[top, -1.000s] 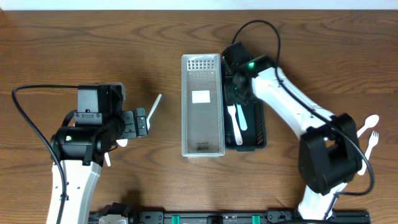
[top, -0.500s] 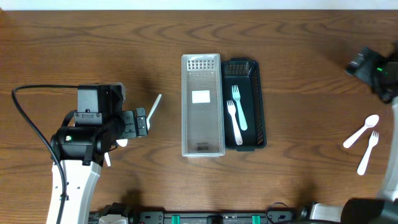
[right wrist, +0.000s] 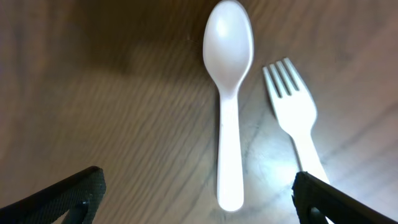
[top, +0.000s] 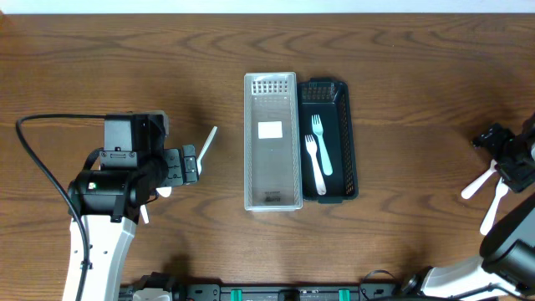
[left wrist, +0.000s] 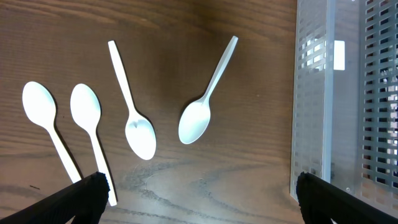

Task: Pack container
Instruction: 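Move the right gripper to the white spoon and grasp it, then carry the spoon into the dark green caddy and release, then grasp the last white fork with the right gripper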

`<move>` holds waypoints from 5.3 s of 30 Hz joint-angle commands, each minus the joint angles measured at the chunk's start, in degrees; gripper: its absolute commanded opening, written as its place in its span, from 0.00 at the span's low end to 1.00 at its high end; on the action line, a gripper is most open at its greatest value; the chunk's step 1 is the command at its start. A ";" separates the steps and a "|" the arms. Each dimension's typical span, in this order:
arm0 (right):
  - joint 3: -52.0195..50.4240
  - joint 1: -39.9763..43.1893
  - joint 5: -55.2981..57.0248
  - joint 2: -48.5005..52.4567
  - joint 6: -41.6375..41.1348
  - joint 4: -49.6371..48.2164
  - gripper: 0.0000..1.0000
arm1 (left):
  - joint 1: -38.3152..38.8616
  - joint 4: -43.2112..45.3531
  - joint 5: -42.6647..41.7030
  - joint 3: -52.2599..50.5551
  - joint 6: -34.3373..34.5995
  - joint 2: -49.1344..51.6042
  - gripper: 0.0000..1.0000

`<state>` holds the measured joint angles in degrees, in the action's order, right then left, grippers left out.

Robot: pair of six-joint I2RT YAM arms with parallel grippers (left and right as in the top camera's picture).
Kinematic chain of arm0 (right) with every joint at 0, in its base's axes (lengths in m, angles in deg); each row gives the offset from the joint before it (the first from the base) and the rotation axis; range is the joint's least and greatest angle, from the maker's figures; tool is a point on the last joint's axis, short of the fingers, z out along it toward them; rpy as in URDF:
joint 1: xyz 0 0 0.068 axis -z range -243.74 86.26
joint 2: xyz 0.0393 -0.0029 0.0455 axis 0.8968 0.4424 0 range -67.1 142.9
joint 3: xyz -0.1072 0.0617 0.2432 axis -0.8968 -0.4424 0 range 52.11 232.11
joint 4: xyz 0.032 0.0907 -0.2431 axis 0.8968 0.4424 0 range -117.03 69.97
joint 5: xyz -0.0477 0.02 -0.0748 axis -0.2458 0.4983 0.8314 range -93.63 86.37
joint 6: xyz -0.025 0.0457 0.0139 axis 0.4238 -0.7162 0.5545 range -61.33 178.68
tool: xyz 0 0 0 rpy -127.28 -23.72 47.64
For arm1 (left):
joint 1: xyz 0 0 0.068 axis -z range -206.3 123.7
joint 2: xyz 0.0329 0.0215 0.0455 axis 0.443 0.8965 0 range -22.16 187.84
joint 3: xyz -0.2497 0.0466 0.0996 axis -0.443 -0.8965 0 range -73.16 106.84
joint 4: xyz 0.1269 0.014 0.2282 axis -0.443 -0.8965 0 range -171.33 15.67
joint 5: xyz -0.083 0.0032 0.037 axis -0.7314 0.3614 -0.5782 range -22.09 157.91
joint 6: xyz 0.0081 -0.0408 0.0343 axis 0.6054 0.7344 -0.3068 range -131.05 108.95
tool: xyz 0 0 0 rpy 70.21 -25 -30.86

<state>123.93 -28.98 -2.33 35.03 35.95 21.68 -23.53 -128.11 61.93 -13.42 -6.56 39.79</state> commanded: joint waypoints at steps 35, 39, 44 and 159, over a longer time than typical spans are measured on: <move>-0.35 0.20 -0.09 13.66 1.77 -5.84 0.98 | -0.24 -0.44 0.63 1.14 -0.33 0.15 0.98; -0.35 0.20 -0.11 13.66 1.77 -5.42 0.77 | -0.24 -0.44 0.61 1.14 -0.33 0.15 0.98; -0.35 0.20 -0.28 13.66 1.77 -5.42 0.54 | -0.24 -0.44 0.63 1.14 -0.33 0.15 0.98; -2.73 8.11 1.51 0.37 24.13 -0.85 0.99 | -0.24 -1.44 0.61 1.14 -0.33 0.15 0.98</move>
<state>121.46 -21.27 -2.57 33.26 57.33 21.06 -23.53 -129.44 61.93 -13.42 -6.56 39.79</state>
